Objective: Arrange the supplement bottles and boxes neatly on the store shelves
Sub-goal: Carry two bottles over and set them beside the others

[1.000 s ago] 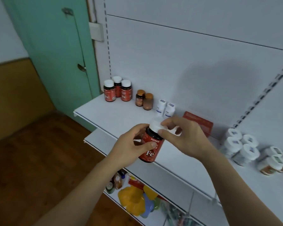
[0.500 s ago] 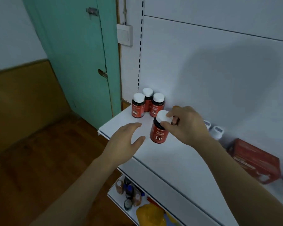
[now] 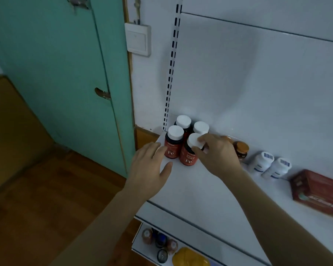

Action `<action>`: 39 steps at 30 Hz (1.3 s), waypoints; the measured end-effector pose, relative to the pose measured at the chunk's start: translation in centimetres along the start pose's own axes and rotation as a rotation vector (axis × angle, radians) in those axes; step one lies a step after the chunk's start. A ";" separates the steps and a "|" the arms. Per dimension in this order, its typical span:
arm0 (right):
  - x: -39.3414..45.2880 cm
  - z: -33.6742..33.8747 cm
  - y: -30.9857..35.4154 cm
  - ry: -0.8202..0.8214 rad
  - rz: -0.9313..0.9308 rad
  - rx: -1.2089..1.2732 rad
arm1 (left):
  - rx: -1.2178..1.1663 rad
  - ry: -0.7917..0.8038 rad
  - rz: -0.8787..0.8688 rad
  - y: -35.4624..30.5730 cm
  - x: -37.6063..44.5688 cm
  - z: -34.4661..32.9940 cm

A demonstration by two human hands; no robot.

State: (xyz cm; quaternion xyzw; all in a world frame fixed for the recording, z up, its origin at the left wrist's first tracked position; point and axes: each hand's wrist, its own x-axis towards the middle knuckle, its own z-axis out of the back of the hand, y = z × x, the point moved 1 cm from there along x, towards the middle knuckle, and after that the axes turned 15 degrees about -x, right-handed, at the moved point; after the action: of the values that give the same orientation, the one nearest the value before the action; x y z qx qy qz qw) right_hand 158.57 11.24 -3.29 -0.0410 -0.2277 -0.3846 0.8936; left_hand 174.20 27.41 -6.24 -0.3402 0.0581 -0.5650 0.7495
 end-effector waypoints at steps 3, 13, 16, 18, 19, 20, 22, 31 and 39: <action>0.0 -0.5 1.2 0.024 -0.073 -0.034 | -0.051 0.062 -0.061 2.0 1.0 0.7; -0.2 -1.3 2.5 0.043 -0.148 -0.103 | -0.142 0.163 -0.163 4.6 2.4 1.7; -0.4 -1.6 2.7 0.056 -0.177 -0.121 | -0.154 0.155 -0.197 4.5 2.8 2.0; -0.6 -1.6 2.9 0.075 -0.196 -0.130 | -0.164 0.153 -0.222 4.5 3.0 2.1; -0.7 -1.6 3.1 0.082 -0.195 -0.136 | -0.169 0.150 -0.233 4.4 3.2 2.2; -0.8 -1.4 3.2 0.083 -0.191 -0.140 | -0.176 0.142 -0.241 4.3 3.4 2.2; -1.3 -0.8 3.4 0.076 -0.195 -0.140 | -0.192 0.113 -0.259 3.7 3.8 2.2; -8.8 5.1 2.6 0.187 -0.364 -0.421 | -0.069 0.065 -0.385 -4.1 4.6 0.7; -19.6 13.5 -3.5 0.191 -0.604 -0.535 | -0.152 0.162 -0.550 -17.2 0.6 -5.1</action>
State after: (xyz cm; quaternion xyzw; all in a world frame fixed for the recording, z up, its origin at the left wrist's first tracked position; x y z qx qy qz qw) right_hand 139.27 25.22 -0.19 -0.1672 -0.0376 -0.6773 0.7154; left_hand 158.13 22.37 -0.04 -0.3522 0.0657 -0.7663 0.5333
